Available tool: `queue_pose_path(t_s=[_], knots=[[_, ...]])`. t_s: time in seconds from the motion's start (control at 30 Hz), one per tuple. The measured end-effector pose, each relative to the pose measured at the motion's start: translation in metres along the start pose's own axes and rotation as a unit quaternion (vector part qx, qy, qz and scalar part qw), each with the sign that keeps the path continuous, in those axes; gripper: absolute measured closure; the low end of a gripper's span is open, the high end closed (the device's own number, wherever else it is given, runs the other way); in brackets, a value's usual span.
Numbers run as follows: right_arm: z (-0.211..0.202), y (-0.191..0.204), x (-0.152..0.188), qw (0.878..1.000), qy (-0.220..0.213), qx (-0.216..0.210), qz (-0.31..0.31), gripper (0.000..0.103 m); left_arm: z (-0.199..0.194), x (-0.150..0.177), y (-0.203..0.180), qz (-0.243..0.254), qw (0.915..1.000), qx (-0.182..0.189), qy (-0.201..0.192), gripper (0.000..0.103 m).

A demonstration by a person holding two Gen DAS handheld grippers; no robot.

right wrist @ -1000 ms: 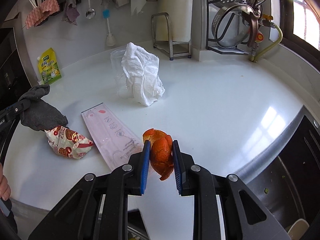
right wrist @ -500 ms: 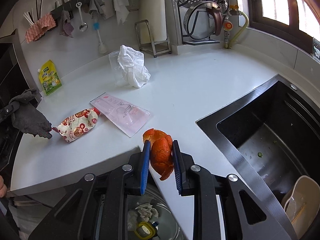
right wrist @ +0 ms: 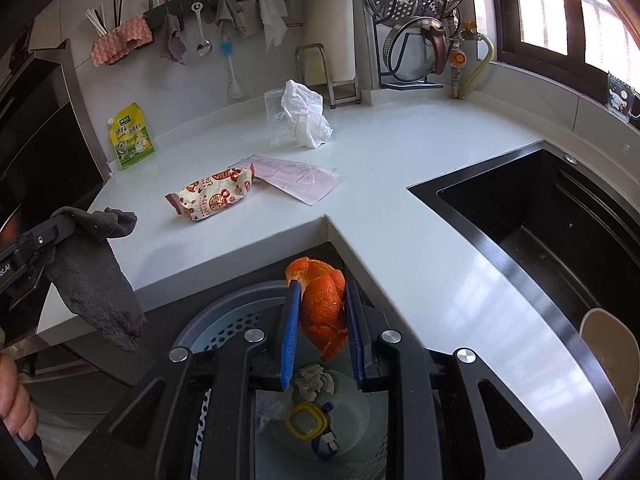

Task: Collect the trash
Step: 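Carry the orange peel and grey cloth over the basket with both grippers, then open both grippers to drop the peel and cloth into the basket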

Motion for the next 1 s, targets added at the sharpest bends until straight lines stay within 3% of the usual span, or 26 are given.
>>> queue_pose_path(t_s=[0.43,0.73,1.0], knots=[[-0.028,0.004,0.054,1.000,0.023,-0.014,0.011,0.082,-0.015,0.049,-0.045,0.020,0.9989,0.030,0.030,0.086],[-0.031,-0.001,0.072,0.999,0.027,-0.024,0.021,0.082,-0.012,0.068,-0.061,0.036,0.9985,0.016,0.039,0.086],[-0.021,-0.008,0.090,0.999,0.045,-0.020,0.025,0.082,0.001,0.091,-0.062,0.030,0.9968,0.010,0.073,0.086]])
Point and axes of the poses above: each gripper's, at about its wrist camera, not at the fingertips, and z roughly the way its jaws point, y to its left, x to its underside, the point moved 4 cm from there along z, roughly the way its jaws point, and after that the axes turned 11 degrees about -y, right-handed, at the moved point
